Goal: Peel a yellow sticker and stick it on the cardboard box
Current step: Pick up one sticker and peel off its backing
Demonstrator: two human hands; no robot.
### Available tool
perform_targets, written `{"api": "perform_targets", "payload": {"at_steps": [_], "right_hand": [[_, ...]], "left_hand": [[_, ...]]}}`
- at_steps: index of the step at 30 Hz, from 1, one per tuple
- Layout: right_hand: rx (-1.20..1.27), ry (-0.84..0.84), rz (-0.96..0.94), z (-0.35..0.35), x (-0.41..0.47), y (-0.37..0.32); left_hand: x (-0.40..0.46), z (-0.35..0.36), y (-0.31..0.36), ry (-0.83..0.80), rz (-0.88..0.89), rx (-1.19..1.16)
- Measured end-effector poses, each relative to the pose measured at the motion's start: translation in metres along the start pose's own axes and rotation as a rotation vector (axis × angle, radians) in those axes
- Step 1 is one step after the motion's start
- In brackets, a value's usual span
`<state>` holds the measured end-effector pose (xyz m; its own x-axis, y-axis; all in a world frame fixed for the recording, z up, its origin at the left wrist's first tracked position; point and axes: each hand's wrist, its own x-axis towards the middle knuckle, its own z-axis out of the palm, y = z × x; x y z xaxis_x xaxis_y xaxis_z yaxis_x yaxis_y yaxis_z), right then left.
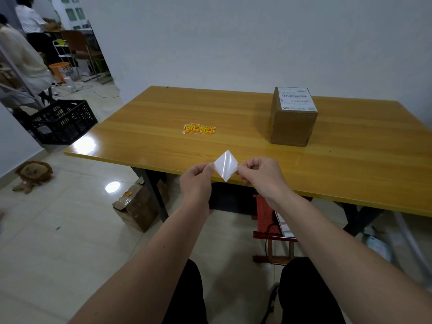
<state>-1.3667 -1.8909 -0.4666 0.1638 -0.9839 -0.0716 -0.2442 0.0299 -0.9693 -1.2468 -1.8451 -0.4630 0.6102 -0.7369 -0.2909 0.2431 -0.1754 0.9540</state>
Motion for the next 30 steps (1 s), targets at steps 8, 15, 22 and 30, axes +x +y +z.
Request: {"api": "perform_targets", "payload": {"at_steps": [8, 15, 22, 30], "right_hand": [[-0.007, 0.013, -0.005, 0.000, 0.001, -0.001], [-0.002, 0.017, -0.011, -0.003, 0.001, -0.001], [0.017, 0.034, -0.010, -0.007, 0.005, 0.002], [0.029, 0.053, -0.001, -0.012, 0.005, 0.004]], "left_hand": [[0.006, -0.001, -0.001, 0.060, -0.025, -0.038], [0.009, -0.001, -0.001, 0.085, -0.041, -0.081], [0.013, 0.000, -0.002, 0.118, -0.086, -0.134], [0.020, -0.003, -0.003, 0.145, -0.167, -0.182]]}}
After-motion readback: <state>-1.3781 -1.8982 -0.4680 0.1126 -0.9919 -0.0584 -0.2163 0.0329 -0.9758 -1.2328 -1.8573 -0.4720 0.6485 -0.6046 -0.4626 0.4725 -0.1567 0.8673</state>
